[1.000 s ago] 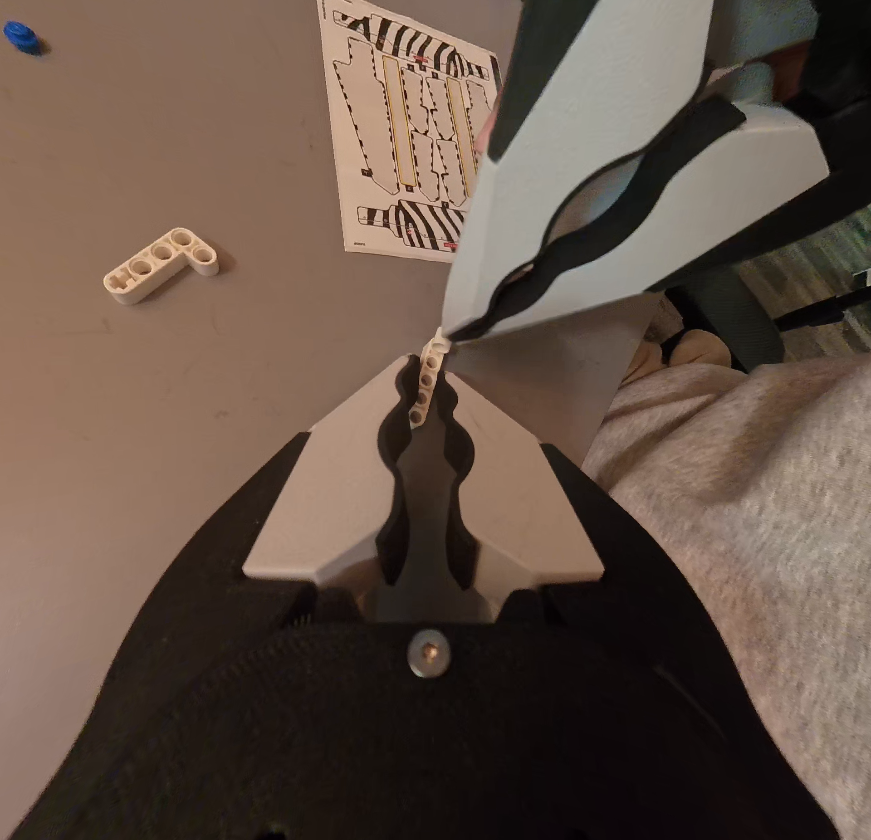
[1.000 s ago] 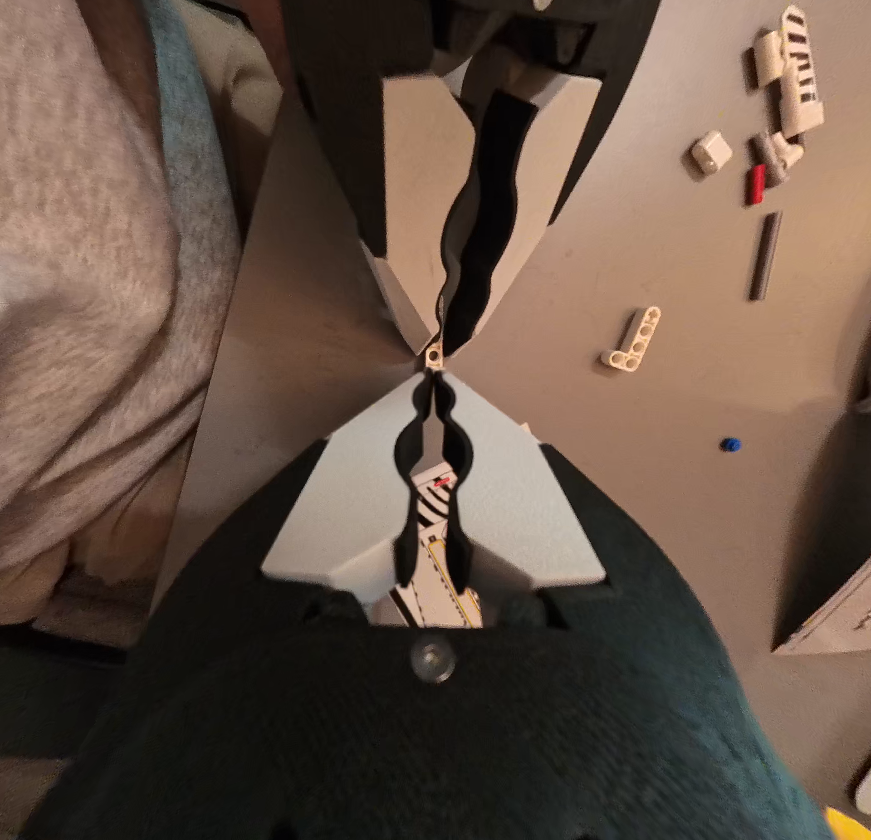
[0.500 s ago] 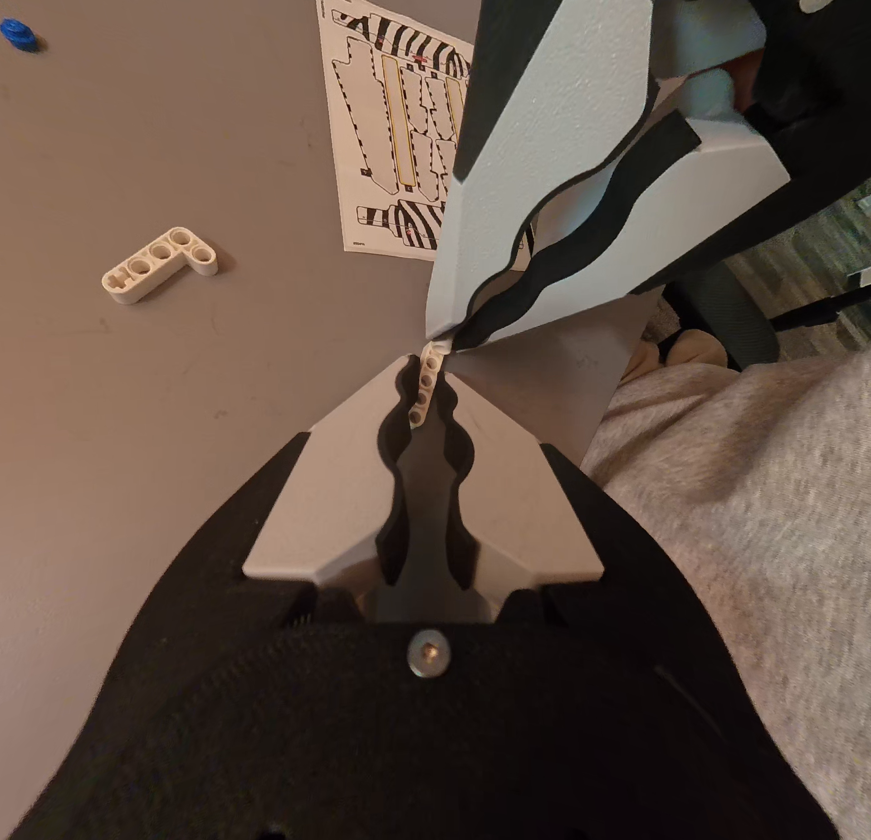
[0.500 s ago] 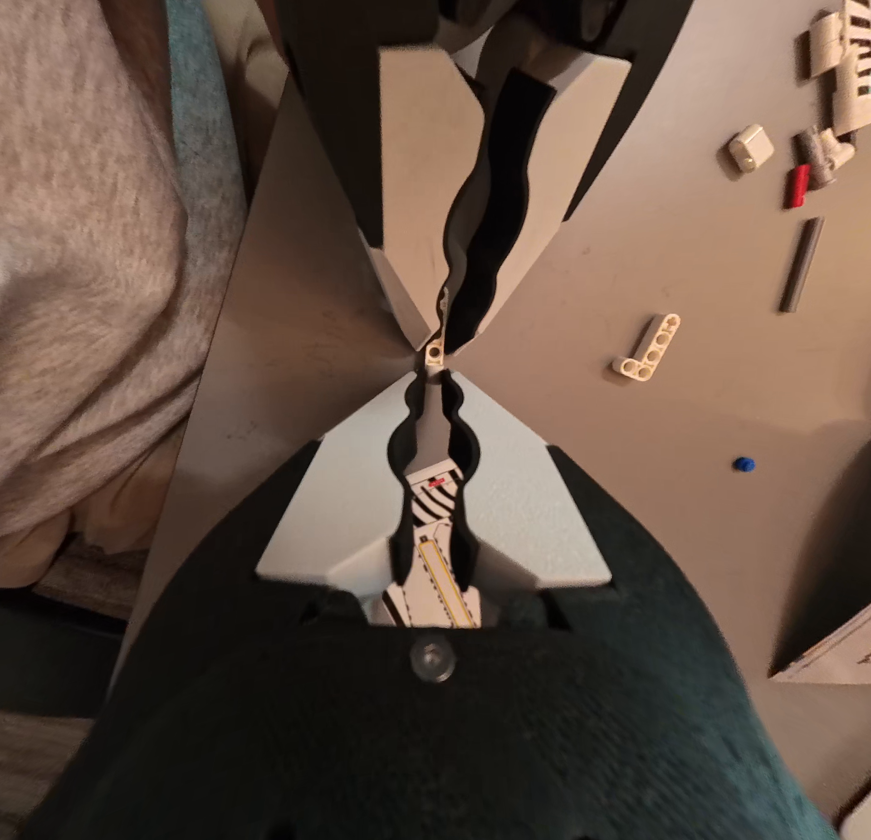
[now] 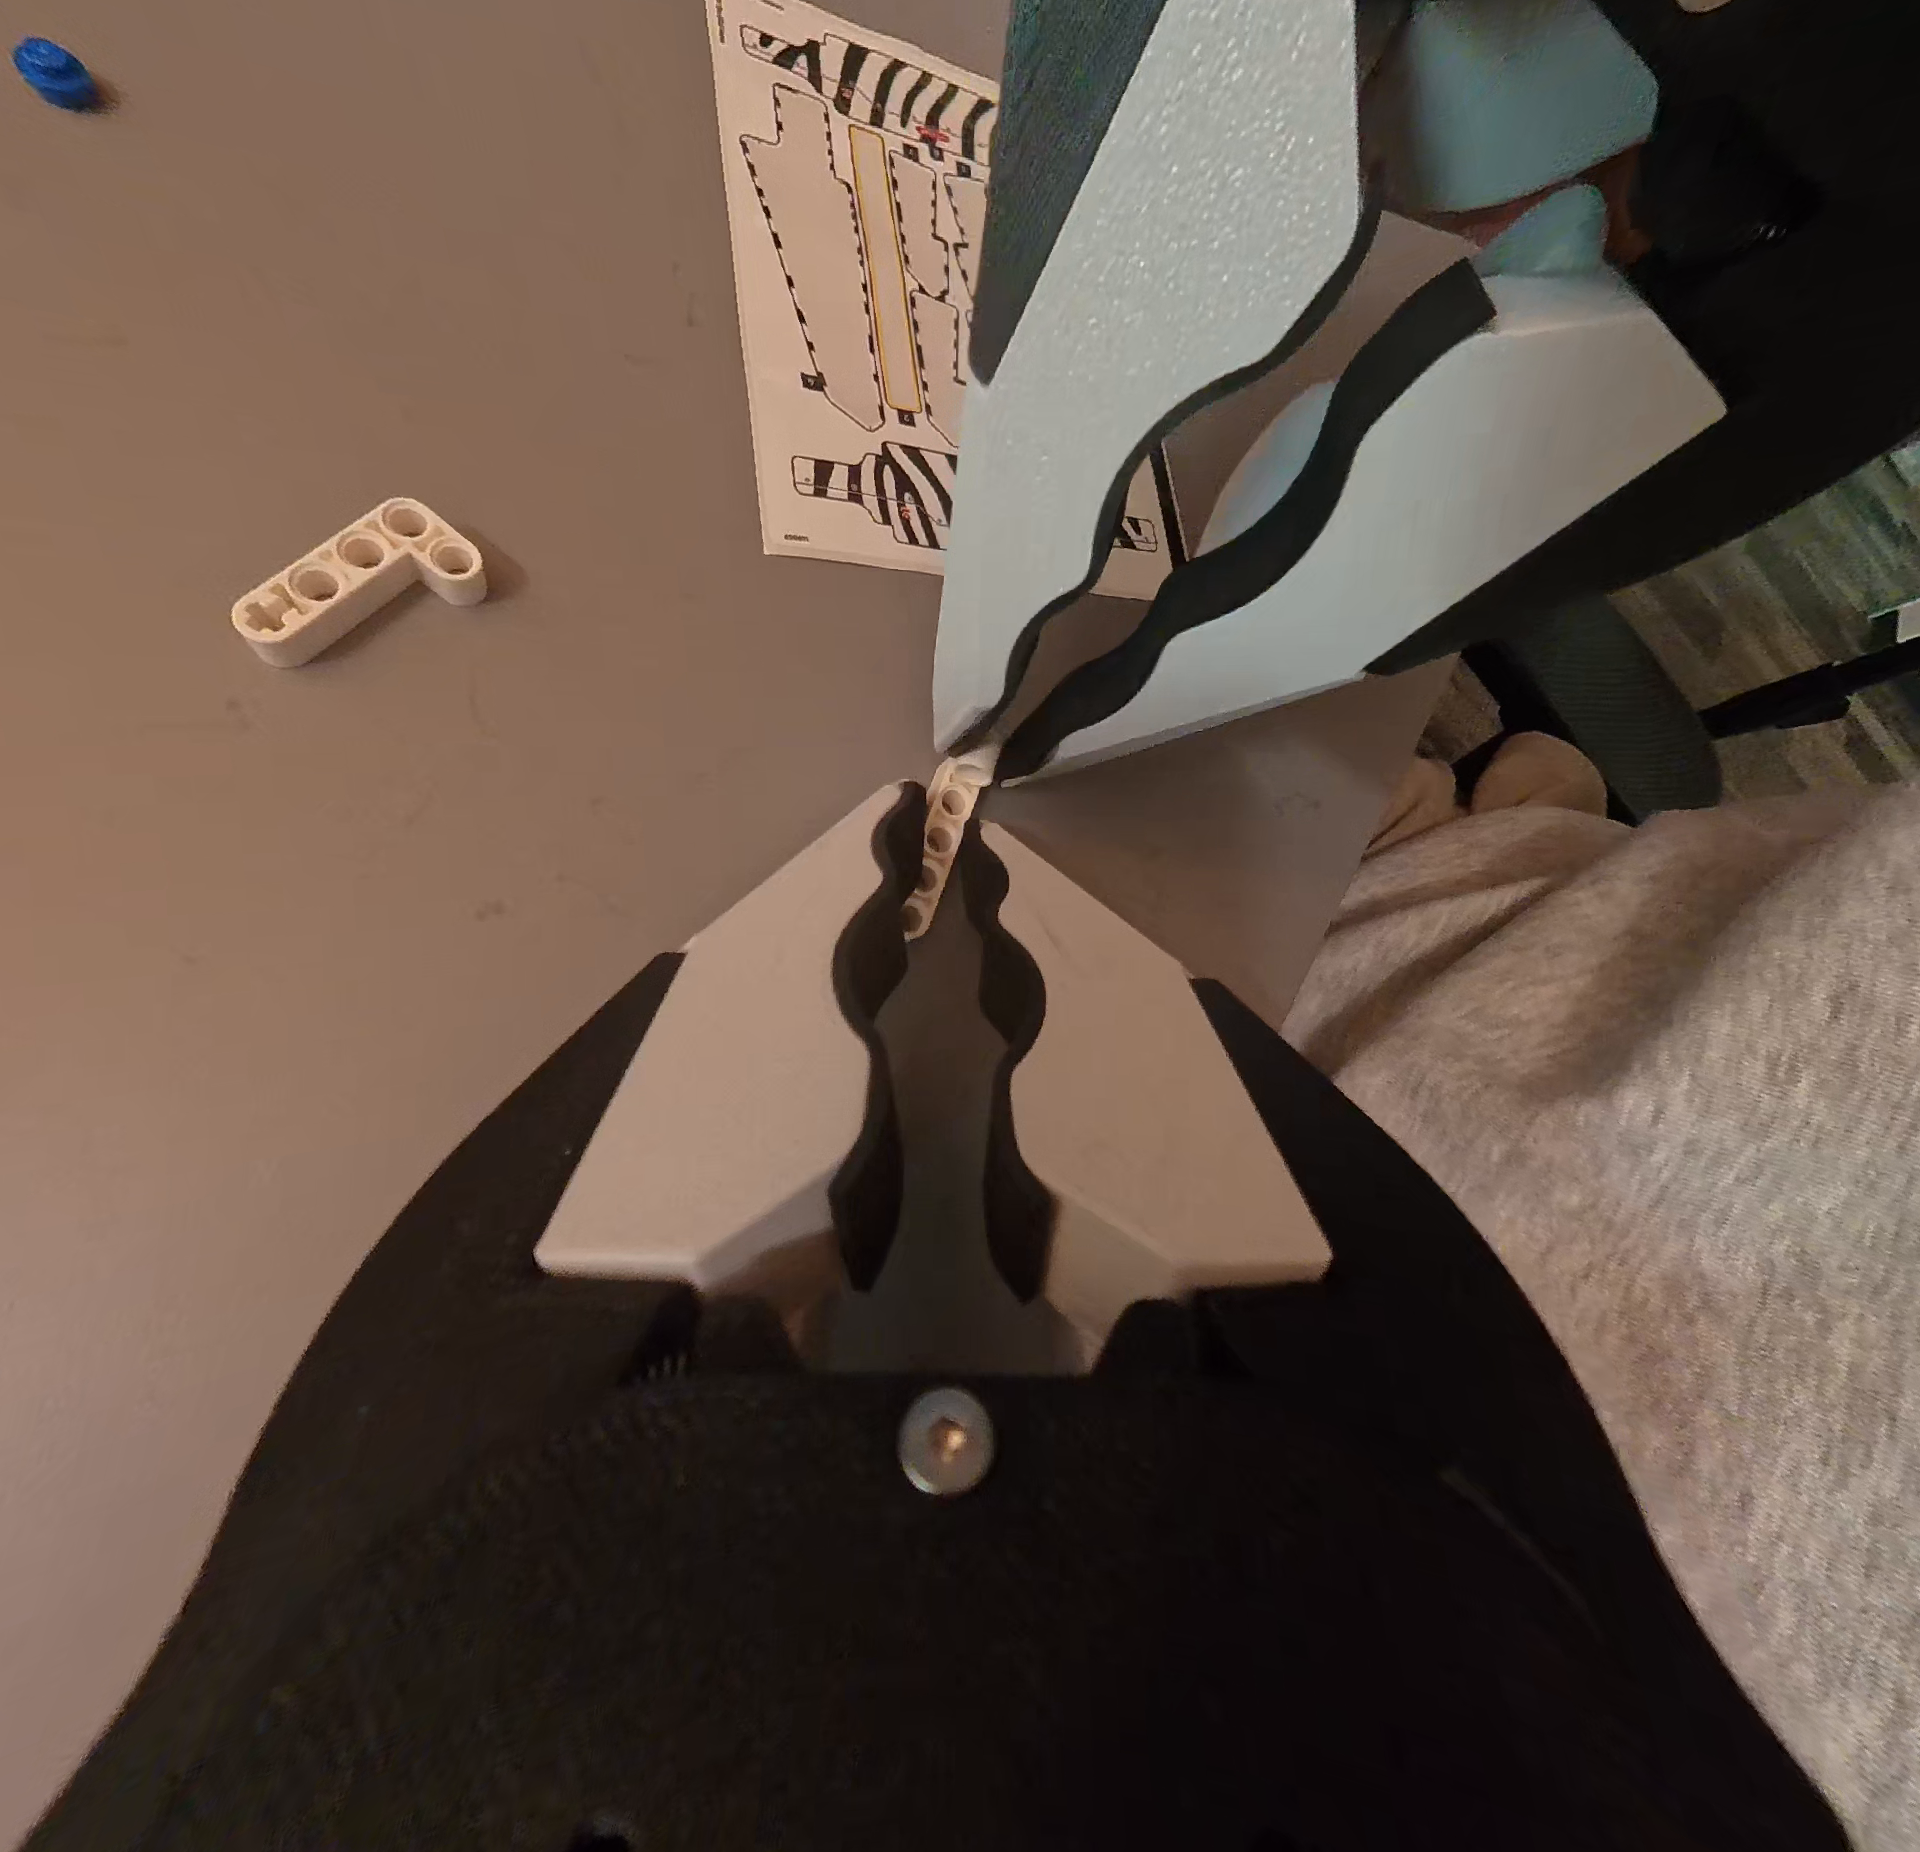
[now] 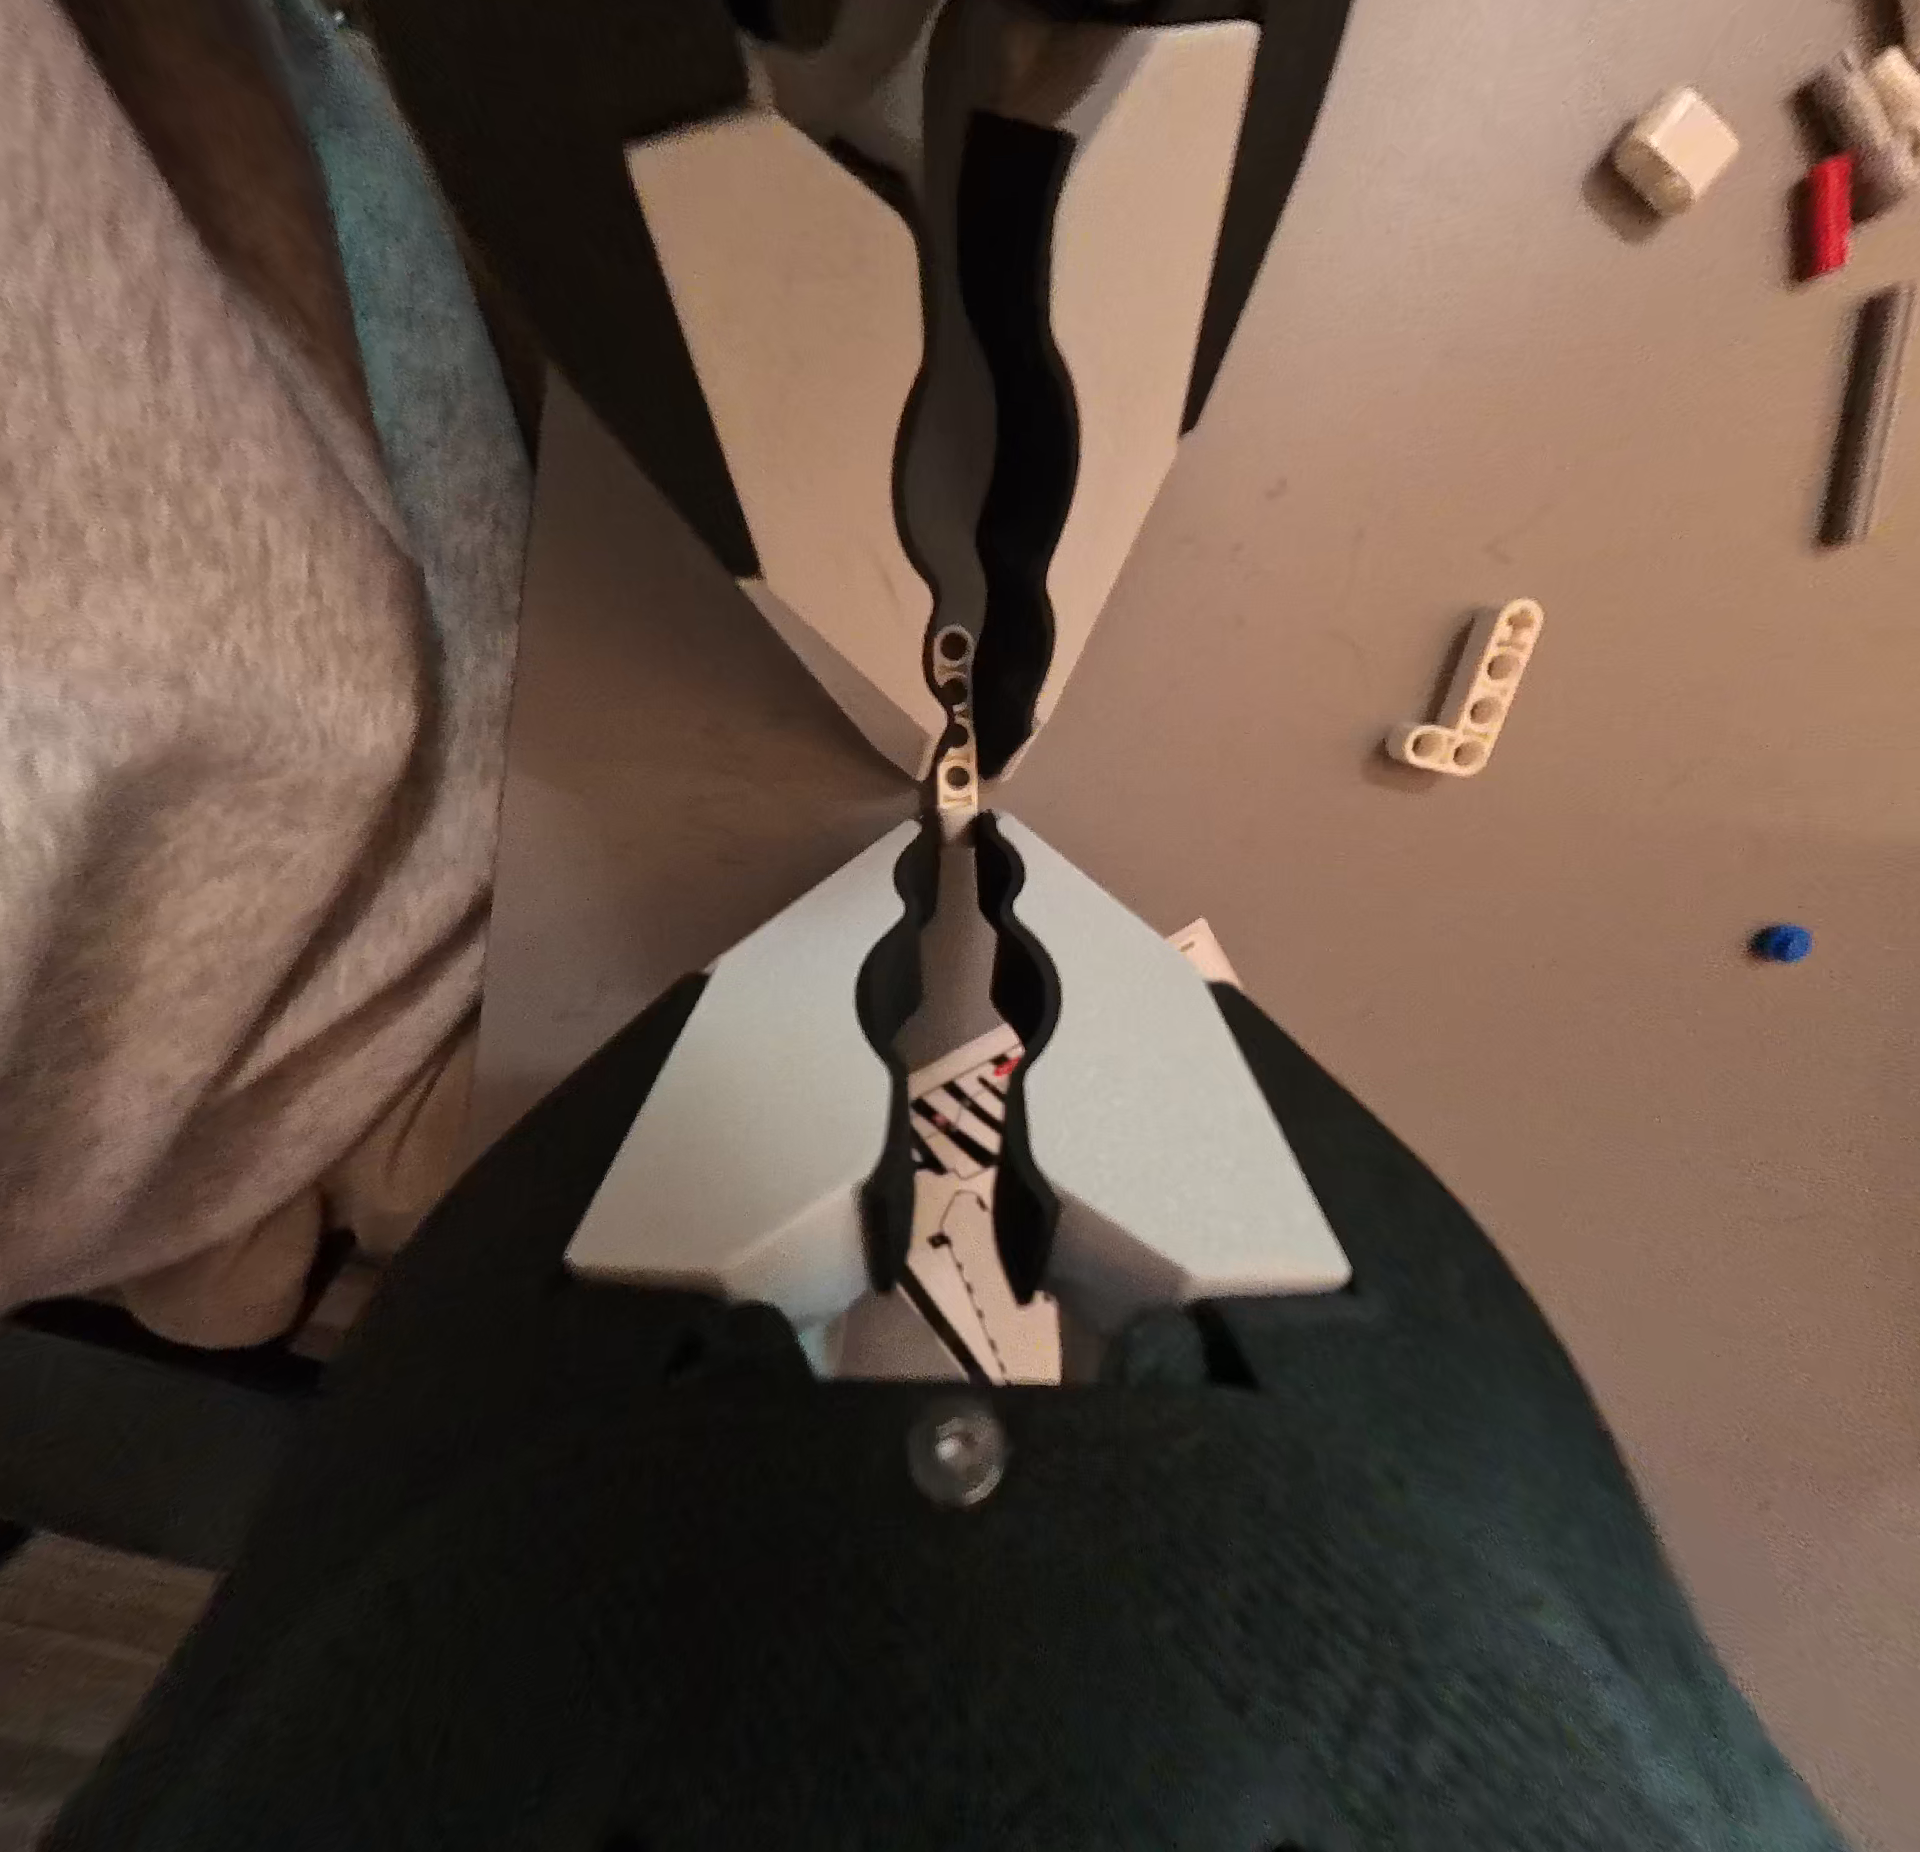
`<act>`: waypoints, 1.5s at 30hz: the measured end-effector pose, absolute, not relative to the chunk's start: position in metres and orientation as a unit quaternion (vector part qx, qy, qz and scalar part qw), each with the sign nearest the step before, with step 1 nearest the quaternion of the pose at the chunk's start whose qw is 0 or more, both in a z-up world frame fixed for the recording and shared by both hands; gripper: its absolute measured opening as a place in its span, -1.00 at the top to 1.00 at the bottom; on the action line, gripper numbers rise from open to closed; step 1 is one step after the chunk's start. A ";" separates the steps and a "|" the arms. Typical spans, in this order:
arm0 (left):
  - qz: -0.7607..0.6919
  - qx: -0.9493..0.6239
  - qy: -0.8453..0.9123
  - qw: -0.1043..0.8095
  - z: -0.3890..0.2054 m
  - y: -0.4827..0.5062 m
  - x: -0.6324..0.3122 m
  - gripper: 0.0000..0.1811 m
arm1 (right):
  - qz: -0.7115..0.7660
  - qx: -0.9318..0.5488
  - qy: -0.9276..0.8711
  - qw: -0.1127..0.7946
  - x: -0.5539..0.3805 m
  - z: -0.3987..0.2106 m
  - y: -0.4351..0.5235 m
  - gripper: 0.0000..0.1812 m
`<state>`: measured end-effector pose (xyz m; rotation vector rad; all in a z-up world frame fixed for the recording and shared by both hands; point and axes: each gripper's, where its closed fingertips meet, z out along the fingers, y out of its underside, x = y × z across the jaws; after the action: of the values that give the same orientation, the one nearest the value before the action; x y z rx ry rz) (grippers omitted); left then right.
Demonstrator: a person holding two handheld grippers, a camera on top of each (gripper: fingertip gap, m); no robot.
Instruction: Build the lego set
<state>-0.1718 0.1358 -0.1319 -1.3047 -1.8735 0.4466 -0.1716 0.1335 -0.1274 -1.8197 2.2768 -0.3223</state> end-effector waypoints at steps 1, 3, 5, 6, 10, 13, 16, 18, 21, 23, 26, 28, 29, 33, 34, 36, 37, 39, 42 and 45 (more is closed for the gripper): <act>0.178 -0.516 -0.739 0.395 -0.132 0.136 -0.172 0.93 | -0.112 -0.609 0.778 0.102 -0.172 -0.127 0.133 0.94; 0.180 -0.516 -0.739 0.394 -0.132 0.136 -0.172 0.93 | -0.119 -0.604 0.782 0.097 -0.172 -0.128 0.133 0.94; 0.180 -0.516 -0.739 0.393 -0.132 0.136 -0.172 0.93 | -0.122 -0.600 0.785 0.096 -0.172 -0.128 0.133 0.94; 0.180 -0.517 -0.739 0.393 -0.132 0.136 -0.172 0.93 | -0.128 -0.606 0.779 0.096 -0.172 -0.128 0.133 0.94; 0.179 -0.517 -0.739 0.393 -0.132 0.136 -0.172 0.93 | -0.148 -0.629 0.758 0.093 -0.172 -0.128 0.132 0.94; 0.171 -0.514 -0.738 0.403 -0.131 0.137 -0.173 0.93 | -0.166 -0.635 0.751 0.079 -0.173 -0.126 0.131 0.89; 0.158 -0.504 -0.737 0.422 -0.129 0.137 -0.173 0.92 | -0.216 -0.590 0.769 0.121 -0.169 -0.105 0.128 0.76; 0.155 -0.493 -0.737 0.434 -0.127 0.135 -0.175 0.85 | -0.247 -0.550 0.786 0.134 -0.173 -0.093 0.127 0.71; 0.172 -0.484 -0.740 0.435 -0.122 0.128 -0.173 0.80 | -0.290 -0.488 0.806 0.167 -0.178 -0.081 0.136 0.63; 0.188 -0.479 -0.743 0.429 -0.118 0.121 -0.167 0.78 | -0.325 -0.444 0.812 0.194 -0.177 -0.074 0.146 0.49; 0.222 -0.452 -0.739 0.447 -0.101 0.107 -0.159 0.76 | -0.382 -0.391 0.813 0.200 -0.178 -0.071 0.160 0.33; 0.277 -0.428 -0.731 0.453 -0.084 0.091 -0.153 0.74 | -0.425 -0.365 0.809 0.178 -0.183 -0.072 0.165 0.29; 0.316 -0.418 -0.725 0.447 -0.073 0.081 -0.149 0.71 | -0.446 -0.352 0.807 0.162 -0.186 -0.073 0.167 0.26; 0.503 -0.400 -0.686 0.340 -0.032 0.042 -0.131 0.54 | -0.542 -0.285 0.783 0.105 -0.201 -0.067 0.164 0.22; 0.548 -0.409 -0.666 0.297 -0.025 0.035 -0.128 0.50 | -0.565 -0.265 0.775 0.102 -0.203 -0.064 0.162 0.21; 0.607 -0.421 -0.641 0.209 -0.017 0.024 -0.123 0.48 | -0.599 -0.222 0.762 0.104 -0.207 -0.060 0.156 0.19; 0.616 -0.421 -0.635 0.200 -0.013 0.023 -0.125 0.45 | -0.607 -0.202 0.760 0.113 -0.205 -0.058 0.151 0.22; 0.614 -0.396 -0.625 0.276 0.000 0.030 -0.136 0.44 | -0.621 -0.195 0.749 0.122 -0.198 -0.051 0.142 0.19; 0.617 -0.338 -0.617 0.353 0.019 0.027 -0.134 0.90 | -0.646 -0.174 0.738 0.084 -0.204 -0.045 0.124 0.64; 0.728 -0.304 -0.562 0.249 0.046 0.026 -0.111 1.00 | -0.718 -0.157 0.676 0.051 -0.214 -0.022 0.130 1.00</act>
<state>-0.1113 0.0260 0.0456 -0.8273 -1.5297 1.9841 -0.2141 0.1296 -0.0222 -0.4784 2.0575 -2.1866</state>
